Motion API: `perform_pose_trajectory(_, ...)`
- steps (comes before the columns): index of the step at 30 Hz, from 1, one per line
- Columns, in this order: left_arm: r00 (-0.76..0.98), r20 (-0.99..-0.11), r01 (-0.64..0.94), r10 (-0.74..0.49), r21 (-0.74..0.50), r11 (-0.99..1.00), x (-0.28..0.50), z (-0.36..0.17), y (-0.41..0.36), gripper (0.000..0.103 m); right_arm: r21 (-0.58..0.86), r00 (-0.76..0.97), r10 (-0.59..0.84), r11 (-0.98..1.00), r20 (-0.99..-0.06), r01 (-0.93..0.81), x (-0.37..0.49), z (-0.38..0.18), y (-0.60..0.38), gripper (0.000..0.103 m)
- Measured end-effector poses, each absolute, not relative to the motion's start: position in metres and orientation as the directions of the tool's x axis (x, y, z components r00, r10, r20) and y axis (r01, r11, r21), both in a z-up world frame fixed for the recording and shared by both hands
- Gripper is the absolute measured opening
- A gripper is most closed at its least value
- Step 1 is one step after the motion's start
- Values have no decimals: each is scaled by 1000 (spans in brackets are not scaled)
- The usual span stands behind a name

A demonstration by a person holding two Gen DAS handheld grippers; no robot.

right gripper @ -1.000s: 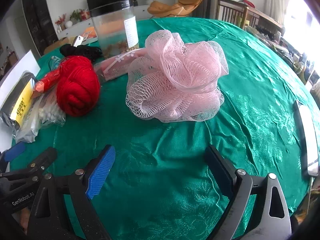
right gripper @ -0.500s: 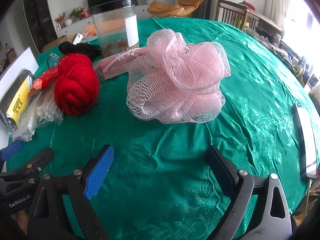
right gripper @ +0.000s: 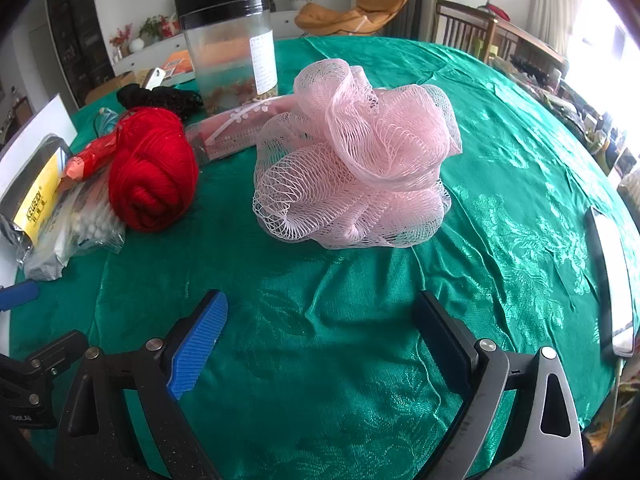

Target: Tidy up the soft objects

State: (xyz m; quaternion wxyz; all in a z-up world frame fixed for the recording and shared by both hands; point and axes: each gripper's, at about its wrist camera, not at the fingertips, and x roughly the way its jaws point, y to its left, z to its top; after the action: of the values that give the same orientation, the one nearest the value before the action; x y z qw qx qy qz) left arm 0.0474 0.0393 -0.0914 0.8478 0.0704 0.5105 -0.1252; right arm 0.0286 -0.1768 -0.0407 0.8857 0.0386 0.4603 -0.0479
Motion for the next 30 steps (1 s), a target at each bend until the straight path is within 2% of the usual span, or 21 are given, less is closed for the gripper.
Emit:
perform_pose_trajectory(7,510,-840,196,-185,-96,976,44,-90,34,103,23,576,-53,992,-816,123,29,-40,-177,96)
perform_pose_trajectory(13,542,-834,188,-105,-2,982,59,-95,10,103,22,576,-53,992,-816,123,30,-40,-178,96)
perform_pose_trajectory(30,576,-811,172,-103,-3,985,56,-97,9,103,22,577,-53,992,-815,122,30,-40,-177,96)
